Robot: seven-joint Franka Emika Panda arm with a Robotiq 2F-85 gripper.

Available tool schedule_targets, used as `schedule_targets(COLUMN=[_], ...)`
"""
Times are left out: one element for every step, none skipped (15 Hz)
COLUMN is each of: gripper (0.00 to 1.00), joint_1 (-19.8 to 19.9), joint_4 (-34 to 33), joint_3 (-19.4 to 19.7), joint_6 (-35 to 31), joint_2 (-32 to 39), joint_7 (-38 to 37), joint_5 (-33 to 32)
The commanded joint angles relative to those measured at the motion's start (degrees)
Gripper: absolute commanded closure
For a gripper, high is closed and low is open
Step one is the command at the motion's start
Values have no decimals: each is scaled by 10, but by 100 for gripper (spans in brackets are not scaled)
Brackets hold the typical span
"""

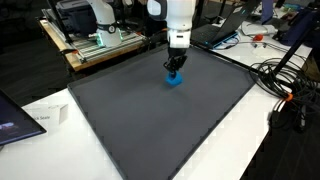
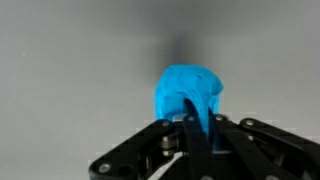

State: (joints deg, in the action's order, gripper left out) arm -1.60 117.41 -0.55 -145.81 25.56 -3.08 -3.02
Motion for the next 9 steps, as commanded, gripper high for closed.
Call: schedule_targets(gripper=[97,97,98,97,97,98,98,98,98], joint_1=[3,3,1,3,2,2,2,1,0], joint_4=[52,61,73,85,98,109,119,131,142], joint_3=[-4,-4,-2,-4,-3,-2,-1,-1,-2], joint_6=[8,4,-2,-7,-13,-21,-27,-37,-48], joint_2=[-70,-83,-99,-115,-134,-151,-167,-185,-202], joint_7=[2,2,-2,-1,-2,-4,-5,-8,-8], joint_5=[20,21,19,21,21,20,19,17,16])
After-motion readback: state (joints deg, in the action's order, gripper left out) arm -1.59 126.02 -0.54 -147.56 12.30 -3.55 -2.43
